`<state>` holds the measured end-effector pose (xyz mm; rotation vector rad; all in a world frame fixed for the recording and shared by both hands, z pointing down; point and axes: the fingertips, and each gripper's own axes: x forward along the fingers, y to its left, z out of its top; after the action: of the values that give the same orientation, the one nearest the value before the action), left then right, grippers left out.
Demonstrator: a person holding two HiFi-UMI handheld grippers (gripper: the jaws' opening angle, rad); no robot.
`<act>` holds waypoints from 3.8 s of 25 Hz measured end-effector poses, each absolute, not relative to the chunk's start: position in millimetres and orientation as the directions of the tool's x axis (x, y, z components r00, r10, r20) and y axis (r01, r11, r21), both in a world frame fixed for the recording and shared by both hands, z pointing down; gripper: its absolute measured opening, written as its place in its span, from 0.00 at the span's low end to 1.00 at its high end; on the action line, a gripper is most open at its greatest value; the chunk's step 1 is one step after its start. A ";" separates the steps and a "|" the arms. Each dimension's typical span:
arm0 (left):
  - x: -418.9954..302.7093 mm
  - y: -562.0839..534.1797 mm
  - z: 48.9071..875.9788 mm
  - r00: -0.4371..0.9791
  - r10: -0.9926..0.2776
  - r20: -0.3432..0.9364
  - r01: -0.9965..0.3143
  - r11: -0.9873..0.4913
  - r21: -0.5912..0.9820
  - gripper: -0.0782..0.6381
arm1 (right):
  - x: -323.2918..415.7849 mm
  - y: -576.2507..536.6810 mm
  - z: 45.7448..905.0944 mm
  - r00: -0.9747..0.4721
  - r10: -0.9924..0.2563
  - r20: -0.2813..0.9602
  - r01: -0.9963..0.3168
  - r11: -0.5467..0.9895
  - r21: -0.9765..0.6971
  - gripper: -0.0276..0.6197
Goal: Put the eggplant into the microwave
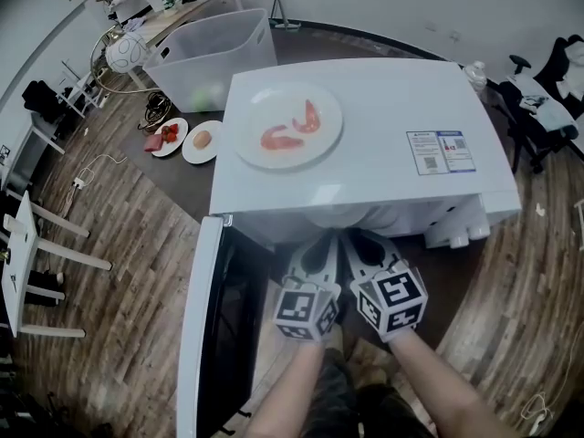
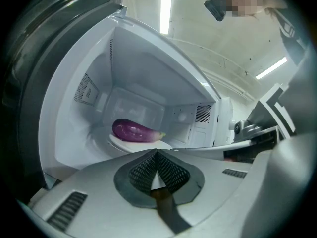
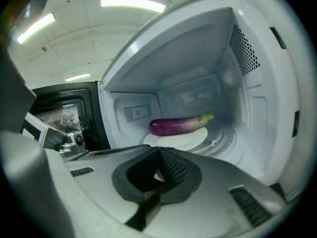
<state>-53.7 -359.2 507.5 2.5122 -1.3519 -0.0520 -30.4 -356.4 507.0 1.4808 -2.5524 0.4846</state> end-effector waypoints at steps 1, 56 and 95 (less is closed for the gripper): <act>-53.4 -358.0 507.4 0.560 -0.822 0.103 -0.812 -0.519 0.268 0.11 | -30.0 -355.3 506.4 -0.501 -0.816 0.288 -0.865 0.461 -0.199 0.05; -25.0 -60.0 367.5 0.556 -0.830 0.056 -0.811 -0.526 0.256 0.11 | 2.1 -40.8 346.7 -0.784 -0.610 0.114 -0.620 0.760 -0.196 0.05; -49.6 -52.8 383.5 0.508 -0.848 0.148 -0.844 -0.456 0.283 0.11 | 1.1 -46.0 356.2 -0.818 -0.571 0.070 -0.562 0.768 -0.308 0.05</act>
<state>-49.6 -52.8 383.5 2.4356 -1.4151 -0.0209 1.1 -46.0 356.2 0.9544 -2.9792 0.5056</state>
